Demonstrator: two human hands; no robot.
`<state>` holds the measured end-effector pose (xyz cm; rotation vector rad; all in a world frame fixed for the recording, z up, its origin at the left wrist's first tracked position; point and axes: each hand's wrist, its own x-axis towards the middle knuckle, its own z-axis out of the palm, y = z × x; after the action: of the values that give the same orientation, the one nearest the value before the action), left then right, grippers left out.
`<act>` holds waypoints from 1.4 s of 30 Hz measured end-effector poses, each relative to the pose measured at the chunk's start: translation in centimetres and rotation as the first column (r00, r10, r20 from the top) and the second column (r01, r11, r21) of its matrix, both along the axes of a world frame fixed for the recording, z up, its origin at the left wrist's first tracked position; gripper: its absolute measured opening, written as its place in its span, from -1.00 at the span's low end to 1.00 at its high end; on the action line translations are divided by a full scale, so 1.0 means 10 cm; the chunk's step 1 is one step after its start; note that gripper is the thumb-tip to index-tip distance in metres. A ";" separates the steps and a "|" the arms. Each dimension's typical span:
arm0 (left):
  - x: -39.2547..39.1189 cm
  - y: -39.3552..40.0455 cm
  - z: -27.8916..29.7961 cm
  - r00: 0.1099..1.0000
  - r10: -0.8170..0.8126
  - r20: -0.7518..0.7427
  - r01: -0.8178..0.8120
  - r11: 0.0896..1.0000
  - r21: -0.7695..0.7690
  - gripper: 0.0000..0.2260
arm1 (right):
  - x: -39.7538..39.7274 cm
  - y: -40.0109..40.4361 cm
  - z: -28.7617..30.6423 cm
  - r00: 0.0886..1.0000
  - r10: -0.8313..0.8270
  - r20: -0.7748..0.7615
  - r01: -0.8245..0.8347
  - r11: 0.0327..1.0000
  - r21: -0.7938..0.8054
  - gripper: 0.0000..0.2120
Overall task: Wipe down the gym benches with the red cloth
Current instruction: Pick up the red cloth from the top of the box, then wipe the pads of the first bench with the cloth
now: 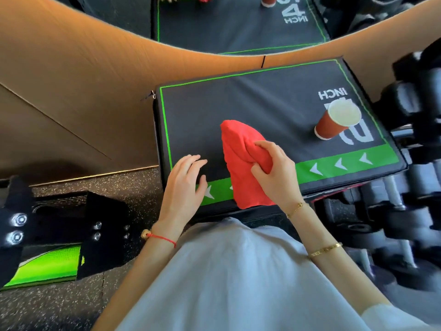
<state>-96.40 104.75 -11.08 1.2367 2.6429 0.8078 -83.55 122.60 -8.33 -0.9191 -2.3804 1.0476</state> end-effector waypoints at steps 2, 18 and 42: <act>-0.07 -0.02 0.05 0.997 -0.076 0.001 0.076 0.997 0.002 -0.69 | 0.07 -0.12 0.02 0.997 -0.075 -0.006 0.075 0.997 -0.002 -0.58; -0.06 -0.31 0.29 0.730 -0.684 -0.001 0.683 0.729 0.040 -0.69 | 0.85 -1.72 0.17 0.725 -0.684 -0.081 0.686 0.727 -0.004 -0.58; 2.36 -1.18 0.30 0.020 -1.000 0.003 0.997 0.020 0.072 -0.72 | 2.77 -4.39 0.11 0.033 -0.999 -0.037 0.996 0.035 -0.076 -0.61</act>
<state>-72.80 93.00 -8.04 2.4498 0.8997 0.5002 -55.86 78.65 -7.22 -2.0287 -0.9216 0.4025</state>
